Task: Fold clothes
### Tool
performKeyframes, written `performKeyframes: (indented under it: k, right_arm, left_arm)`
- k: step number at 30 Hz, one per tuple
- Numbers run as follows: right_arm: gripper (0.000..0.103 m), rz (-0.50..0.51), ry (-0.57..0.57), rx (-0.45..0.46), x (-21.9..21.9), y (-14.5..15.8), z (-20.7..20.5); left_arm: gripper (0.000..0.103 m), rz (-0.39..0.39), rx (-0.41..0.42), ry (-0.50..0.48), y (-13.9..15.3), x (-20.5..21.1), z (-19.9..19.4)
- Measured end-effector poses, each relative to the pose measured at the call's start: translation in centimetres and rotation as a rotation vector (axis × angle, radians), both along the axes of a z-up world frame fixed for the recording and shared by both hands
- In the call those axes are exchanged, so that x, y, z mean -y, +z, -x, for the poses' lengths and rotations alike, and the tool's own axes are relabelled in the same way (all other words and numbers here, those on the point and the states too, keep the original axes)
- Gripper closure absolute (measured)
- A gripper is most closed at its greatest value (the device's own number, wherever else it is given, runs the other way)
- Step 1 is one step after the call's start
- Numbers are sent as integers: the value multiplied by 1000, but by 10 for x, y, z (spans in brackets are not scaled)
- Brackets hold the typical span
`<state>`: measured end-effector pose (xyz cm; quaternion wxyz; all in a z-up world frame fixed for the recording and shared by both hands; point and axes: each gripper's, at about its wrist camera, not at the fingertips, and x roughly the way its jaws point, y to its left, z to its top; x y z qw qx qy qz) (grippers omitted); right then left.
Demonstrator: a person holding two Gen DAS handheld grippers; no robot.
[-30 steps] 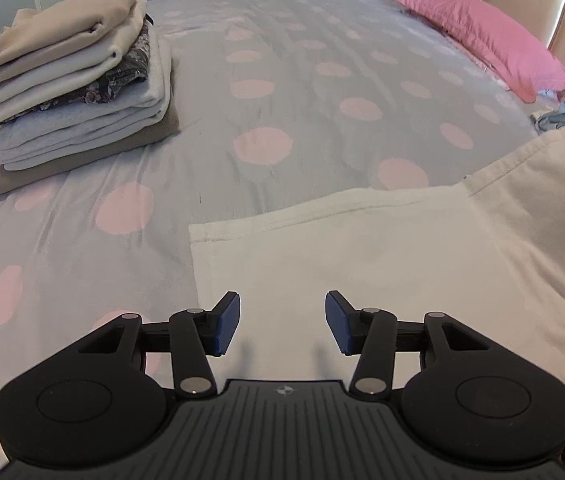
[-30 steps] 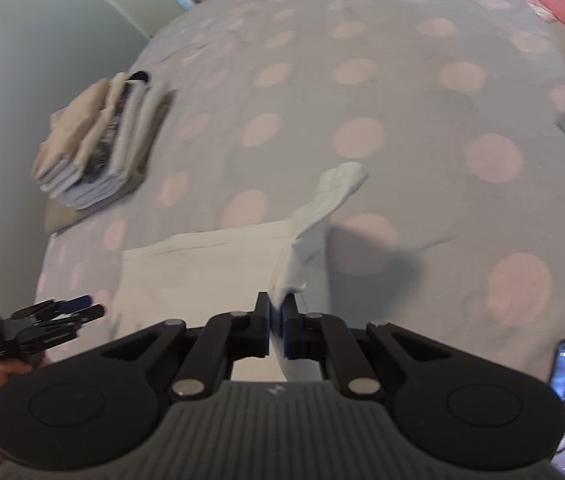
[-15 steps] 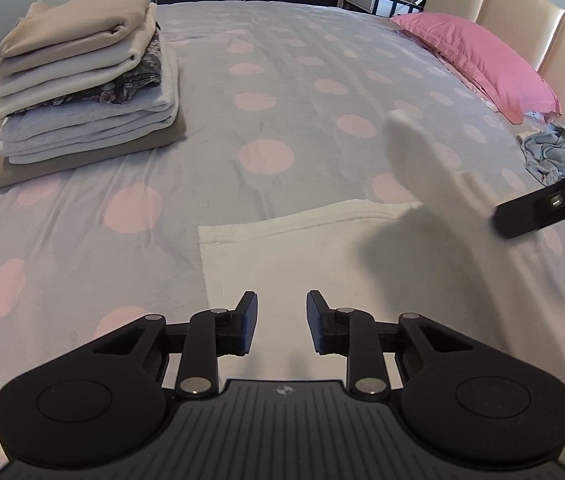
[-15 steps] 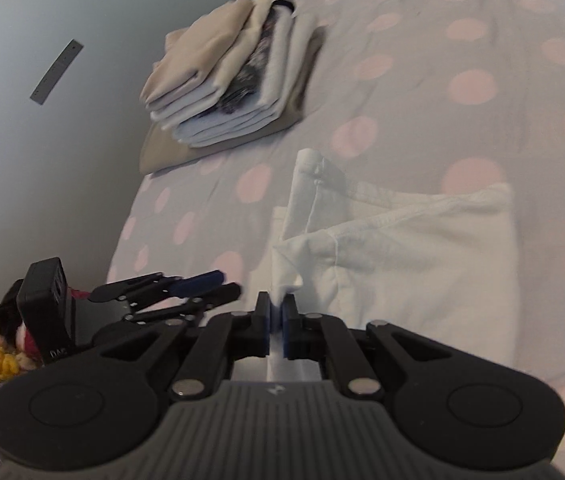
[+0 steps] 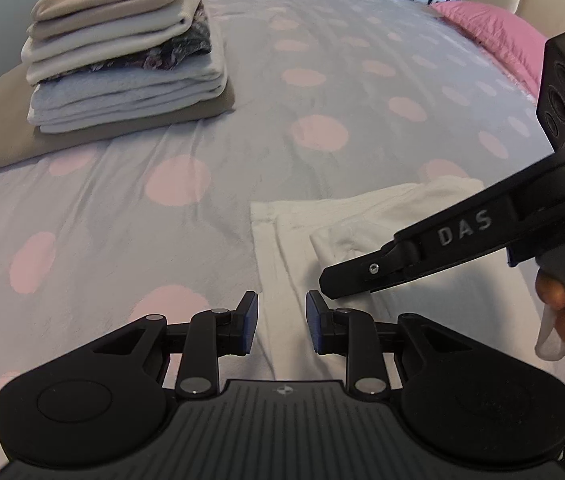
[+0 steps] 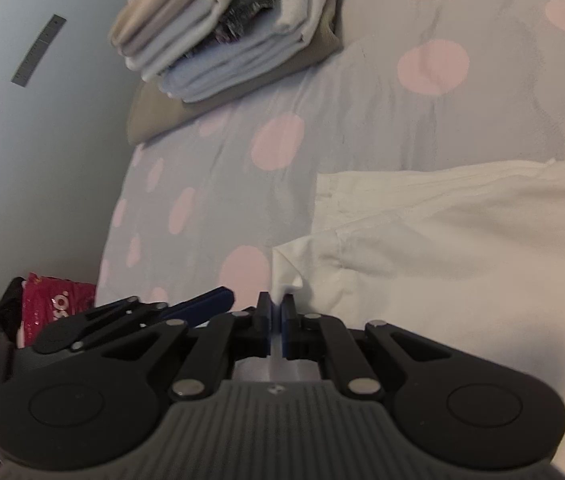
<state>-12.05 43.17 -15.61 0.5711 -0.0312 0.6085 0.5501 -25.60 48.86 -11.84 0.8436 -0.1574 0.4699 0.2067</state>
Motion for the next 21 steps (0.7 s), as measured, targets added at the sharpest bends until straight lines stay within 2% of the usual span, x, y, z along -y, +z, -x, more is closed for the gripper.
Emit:
performKeyframes:
  k: [3, 7, 8, 10, 15, 17, 21]
  right_arm:
    - [97, 27, 8, -1, -5, -13, 3]
    - [82, 26, 12, 2, 3, -14, -1]
    - [72, 21, 14, 13, 7, -11, -2]
    - [66, 7, 18, 52, 17, -1, -3]
    - [66, -15, 29, 89, 55, 23, -4]
    - [60, -23, 41, 103, 77, 32, 2]
    - [58, -30, 60, 112, 121, 37, 18]
  left_arm:
    - [79, 16, -8, 5, -4, -3, 1]
    - [79, 30, -4, 13, -4, -3, 4]
    - [79, 40, 1, 12, -3, -3, 4]
    - [79, 57, 7, 10, -3, -2, 5]
    - [79, 99, 20, 1, 0, 4, 7]
    - [76, 121, 25, -2, 1, 7, 8]
    - [62, 171, 3, -11, -4, 25, 14]
